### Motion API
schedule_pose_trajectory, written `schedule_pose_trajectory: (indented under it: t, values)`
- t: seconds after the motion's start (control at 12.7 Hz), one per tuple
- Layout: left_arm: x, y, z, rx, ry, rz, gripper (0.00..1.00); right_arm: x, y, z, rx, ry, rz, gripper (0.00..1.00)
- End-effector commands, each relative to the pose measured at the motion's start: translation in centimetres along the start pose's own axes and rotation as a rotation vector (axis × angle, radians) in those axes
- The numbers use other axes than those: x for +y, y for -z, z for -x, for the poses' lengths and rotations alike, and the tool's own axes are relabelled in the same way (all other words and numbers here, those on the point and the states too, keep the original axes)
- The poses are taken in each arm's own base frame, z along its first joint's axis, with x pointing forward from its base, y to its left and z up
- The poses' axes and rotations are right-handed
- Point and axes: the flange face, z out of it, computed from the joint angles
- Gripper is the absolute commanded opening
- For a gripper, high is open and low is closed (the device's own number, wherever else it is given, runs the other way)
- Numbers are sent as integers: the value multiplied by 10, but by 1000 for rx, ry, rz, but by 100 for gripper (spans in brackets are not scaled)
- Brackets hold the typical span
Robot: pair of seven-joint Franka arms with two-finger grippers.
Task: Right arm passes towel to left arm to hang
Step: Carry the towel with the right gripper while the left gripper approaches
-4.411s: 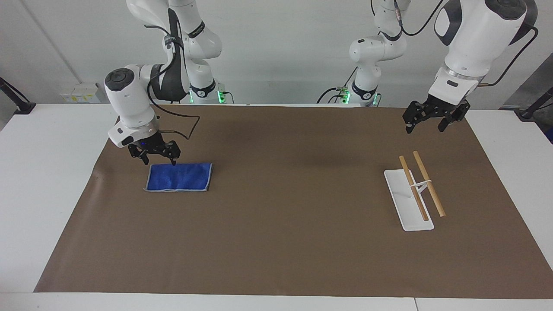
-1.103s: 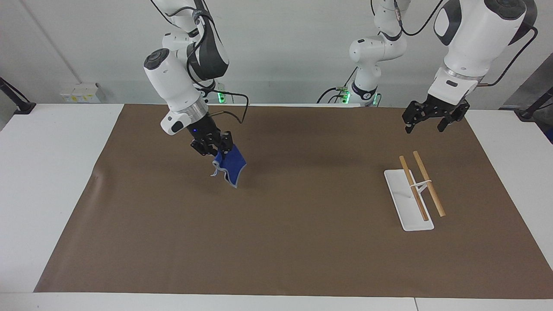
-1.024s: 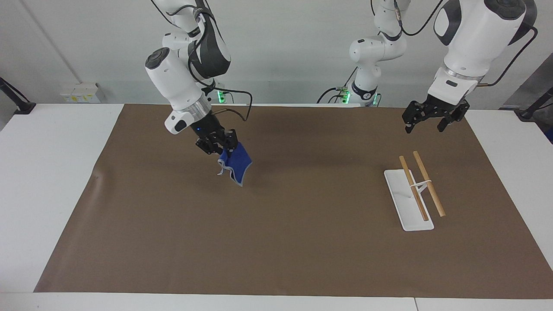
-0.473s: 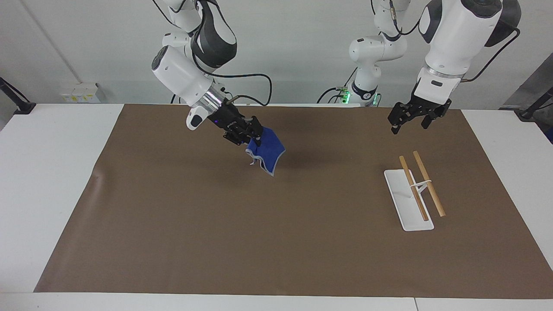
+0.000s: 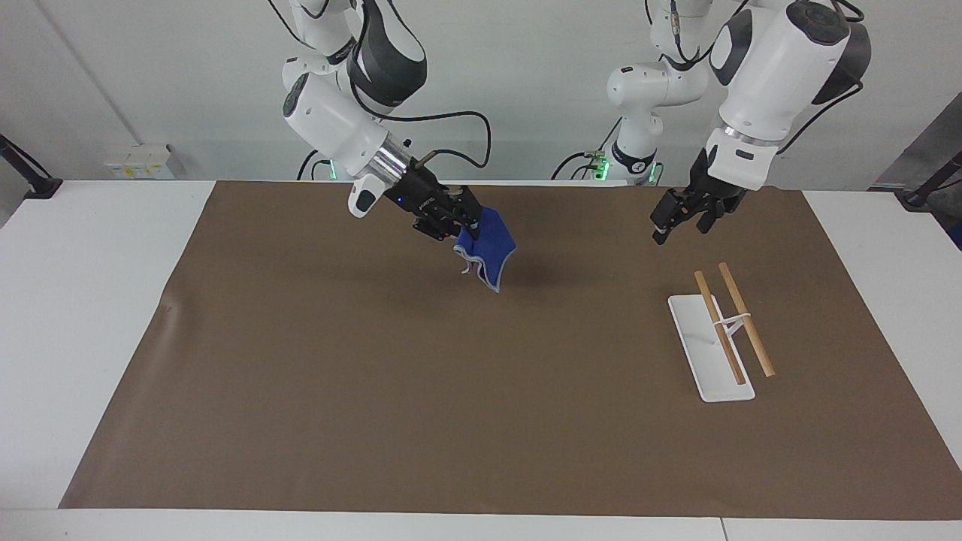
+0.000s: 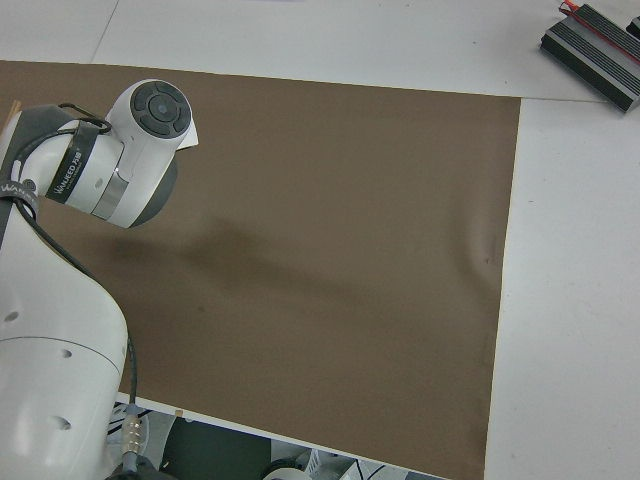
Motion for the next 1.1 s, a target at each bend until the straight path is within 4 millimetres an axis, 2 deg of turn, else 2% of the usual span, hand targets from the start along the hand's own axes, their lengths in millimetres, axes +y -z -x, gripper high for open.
schedule_pose_trajectory:
  t: [0.0, 0.24, 0.32, 0.39, 0.55, 0.71, 0.79, 0.87, 1.02]
  values:
    - [-12, -15, 22, 14, 128, 129, 100, -5, 0, 3, 0, 70, -21, 0]
    - [-9, -23, 21, -11, 306, 224, 100, -11, -5, 10, -17, 129, -47, 0]
    - [-10, -32, 22, -23, 356, 254, 100, -14, -9, 14, -34, 155, -49, 0]
    - [-3, -40, 29, -41, 373, 279, 100, -13, -10, 14, -35, 165, -48, 0]
    - [12, -71, 46, -70, 429, 316, 100, -9, -18, 11, -38, 153, -91, 0]
    - [26, -107, 59, -78, 572, 358, 100, -12, -16, 9, -18, 107, -199, 0]
    - [31, -117, 65, -80, 650, 364, 100, -12, -14, 6, 8, 80, -225, 0]
    - [33, -124, 67, -93, 735, 380, 100, -11, -13, 3, 32, 57, -237, 0]
    - [35, -122, 66, -153, 872, 438, 100, -11, -12, 3, 44, 45, -245, 0]
